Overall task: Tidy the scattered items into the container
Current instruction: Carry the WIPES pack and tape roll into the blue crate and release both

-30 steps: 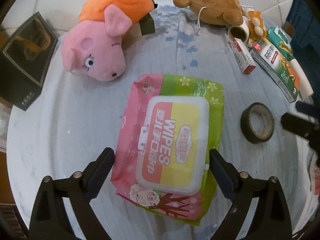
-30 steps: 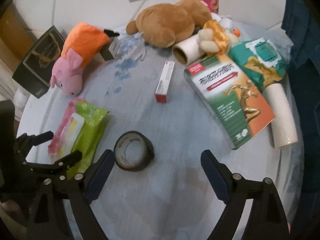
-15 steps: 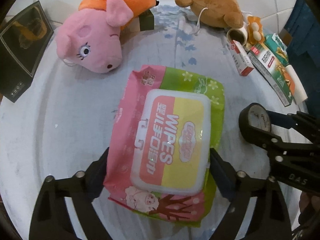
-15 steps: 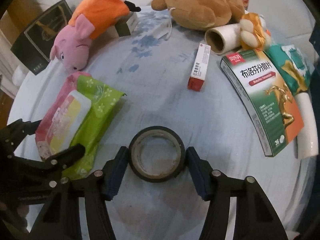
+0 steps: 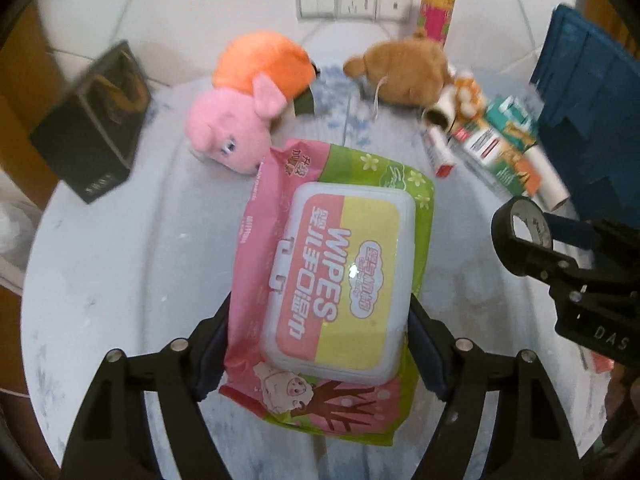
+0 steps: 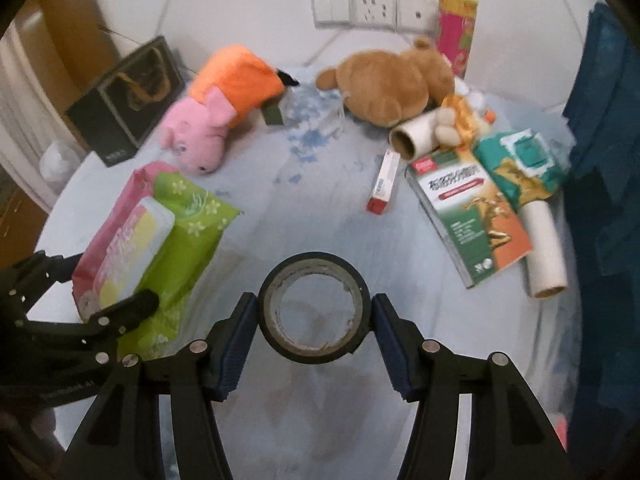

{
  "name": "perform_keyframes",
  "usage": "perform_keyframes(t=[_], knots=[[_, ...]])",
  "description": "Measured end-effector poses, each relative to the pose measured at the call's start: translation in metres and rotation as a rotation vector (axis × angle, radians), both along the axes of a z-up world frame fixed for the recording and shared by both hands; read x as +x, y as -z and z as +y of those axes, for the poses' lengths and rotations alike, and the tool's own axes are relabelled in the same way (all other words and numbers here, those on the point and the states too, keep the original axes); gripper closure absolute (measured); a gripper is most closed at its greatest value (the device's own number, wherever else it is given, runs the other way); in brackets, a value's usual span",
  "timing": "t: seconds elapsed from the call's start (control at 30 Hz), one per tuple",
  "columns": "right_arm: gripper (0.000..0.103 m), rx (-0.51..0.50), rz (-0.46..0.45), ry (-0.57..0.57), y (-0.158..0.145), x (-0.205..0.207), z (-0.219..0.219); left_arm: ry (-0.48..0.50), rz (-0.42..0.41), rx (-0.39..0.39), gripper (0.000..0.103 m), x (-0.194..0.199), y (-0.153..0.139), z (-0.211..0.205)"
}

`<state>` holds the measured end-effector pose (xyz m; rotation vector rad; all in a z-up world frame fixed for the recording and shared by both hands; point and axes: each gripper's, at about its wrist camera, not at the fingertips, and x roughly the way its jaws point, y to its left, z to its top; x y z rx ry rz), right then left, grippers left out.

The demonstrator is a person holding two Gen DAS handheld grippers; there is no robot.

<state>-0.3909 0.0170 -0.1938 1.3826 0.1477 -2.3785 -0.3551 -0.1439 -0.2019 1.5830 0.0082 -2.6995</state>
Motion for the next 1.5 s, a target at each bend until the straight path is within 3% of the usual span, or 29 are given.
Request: perform_keyframes(t=[0.3, 0.57, 0.87, 1.0, 1.13, 1.33, 1.5], knots=[[0.045, -0.005, 0.19, -0.038, -0.086, 0.057, 0.014, -0.018, 0.174, 0.001, 0.026, 0.06, -0.09, 0.016], [0.045, 0.026, 0.393, 0.131, -0.184, 0.134, 0.069, 0.167, 0.351, 0.079, 0.026, 0.097, -0.173, 0.062], [0.045, 0.05, 0.586, 0.356, -0.266, 0.209, 0.17, 0.364, 0.522, 0.154, 0.026, 0.126, -0.27, 0.17], [0.045, 0.082, 0.61, 0.452, -0.274, 0.217, 0.233, 0.433, 0.568, 0.189, 0.026, 0.131, -0.3, 0.241], [0.045, 0.096, 0.591, 0.5, -0.266, 0.213, 0.304, 0.493, 0.546, 0.221, 0.026, 0.126, -0.304, 0.322], [0.045, 0.107, 0.52, 0.522, -0.246, 0.211, 0.391, 0.536, 0.479, 0.203, 0.026, 0.125, -0.291, 0.417], [0.042, 0.087, 0.474, 0.519, -0.228, 0.204, 0.437, 0.531, 0.431, 0.148, 0.021, 0.12, -0.275, 0.457]])
